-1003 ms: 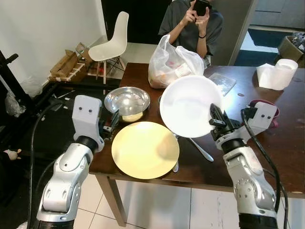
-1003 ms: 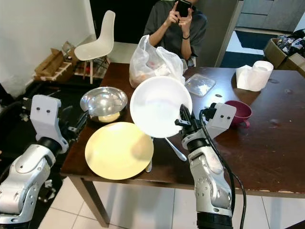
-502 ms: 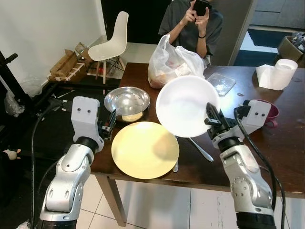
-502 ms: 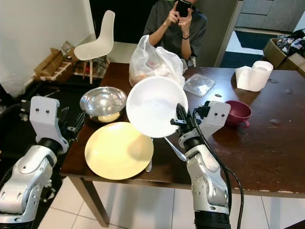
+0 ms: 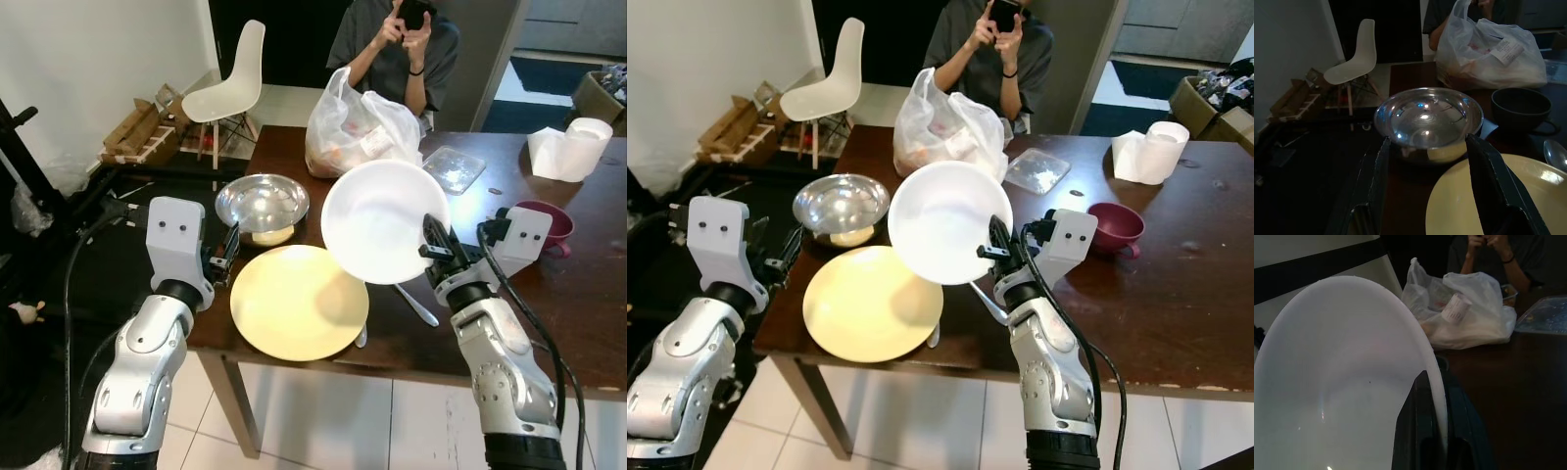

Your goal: Setting the table

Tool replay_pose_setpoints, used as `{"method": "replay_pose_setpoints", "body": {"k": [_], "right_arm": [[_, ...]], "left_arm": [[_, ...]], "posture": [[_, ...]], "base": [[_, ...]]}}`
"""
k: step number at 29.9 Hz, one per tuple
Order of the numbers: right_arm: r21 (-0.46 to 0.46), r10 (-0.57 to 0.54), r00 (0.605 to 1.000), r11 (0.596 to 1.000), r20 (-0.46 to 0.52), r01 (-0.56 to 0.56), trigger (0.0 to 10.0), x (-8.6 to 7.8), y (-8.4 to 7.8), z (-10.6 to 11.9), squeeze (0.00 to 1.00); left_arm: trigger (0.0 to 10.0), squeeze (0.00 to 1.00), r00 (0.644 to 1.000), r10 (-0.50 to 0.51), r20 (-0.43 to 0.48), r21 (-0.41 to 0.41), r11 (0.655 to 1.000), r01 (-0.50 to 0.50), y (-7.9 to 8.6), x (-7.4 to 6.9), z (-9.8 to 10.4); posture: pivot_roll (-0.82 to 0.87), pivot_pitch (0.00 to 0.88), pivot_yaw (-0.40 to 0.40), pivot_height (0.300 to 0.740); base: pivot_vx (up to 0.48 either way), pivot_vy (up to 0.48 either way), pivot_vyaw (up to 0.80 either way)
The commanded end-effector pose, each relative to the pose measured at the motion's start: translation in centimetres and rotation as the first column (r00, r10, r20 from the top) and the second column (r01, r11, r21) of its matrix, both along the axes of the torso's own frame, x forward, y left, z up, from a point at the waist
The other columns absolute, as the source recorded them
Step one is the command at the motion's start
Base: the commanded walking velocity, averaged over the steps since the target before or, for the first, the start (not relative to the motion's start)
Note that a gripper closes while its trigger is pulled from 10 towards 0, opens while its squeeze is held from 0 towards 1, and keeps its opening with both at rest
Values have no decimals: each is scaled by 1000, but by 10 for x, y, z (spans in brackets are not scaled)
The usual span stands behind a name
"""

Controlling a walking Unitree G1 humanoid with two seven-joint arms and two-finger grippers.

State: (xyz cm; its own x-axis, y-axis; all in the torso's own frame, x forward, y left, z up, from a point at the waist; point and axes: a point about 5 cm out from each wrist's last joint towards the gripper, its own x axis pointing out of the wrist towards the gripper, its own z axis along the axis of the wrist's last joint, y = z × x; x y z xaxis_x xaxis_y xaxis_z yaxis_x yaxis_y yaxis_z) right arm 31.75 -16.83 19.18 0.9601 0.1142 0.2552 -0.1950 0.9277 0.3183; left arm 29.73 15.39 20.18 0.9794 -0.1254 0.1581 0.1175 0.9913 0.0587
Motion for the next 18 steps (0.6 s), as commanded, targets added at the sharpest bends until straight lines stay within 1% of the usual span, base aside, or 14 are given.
{"method": "replay_pose_setpoints", "body": {"k": [1,18], "right_arm": [[-6,-8,1000,1000,1,8,10000,1,0,-1,0],[-6,-14,1000,1000,-4,14,10000,1,0,-3,0]], "left_arm": [[10000,0,1000,-6,2,2,1000,6,0,-2,-1],[10000,0,1000,-7,1,4,1000,7,-1,-2,-1]], "posture": [[9,0,78,740],[12,0,81,740]], "base": [[-322,0,0],[-326,0,0]]}}
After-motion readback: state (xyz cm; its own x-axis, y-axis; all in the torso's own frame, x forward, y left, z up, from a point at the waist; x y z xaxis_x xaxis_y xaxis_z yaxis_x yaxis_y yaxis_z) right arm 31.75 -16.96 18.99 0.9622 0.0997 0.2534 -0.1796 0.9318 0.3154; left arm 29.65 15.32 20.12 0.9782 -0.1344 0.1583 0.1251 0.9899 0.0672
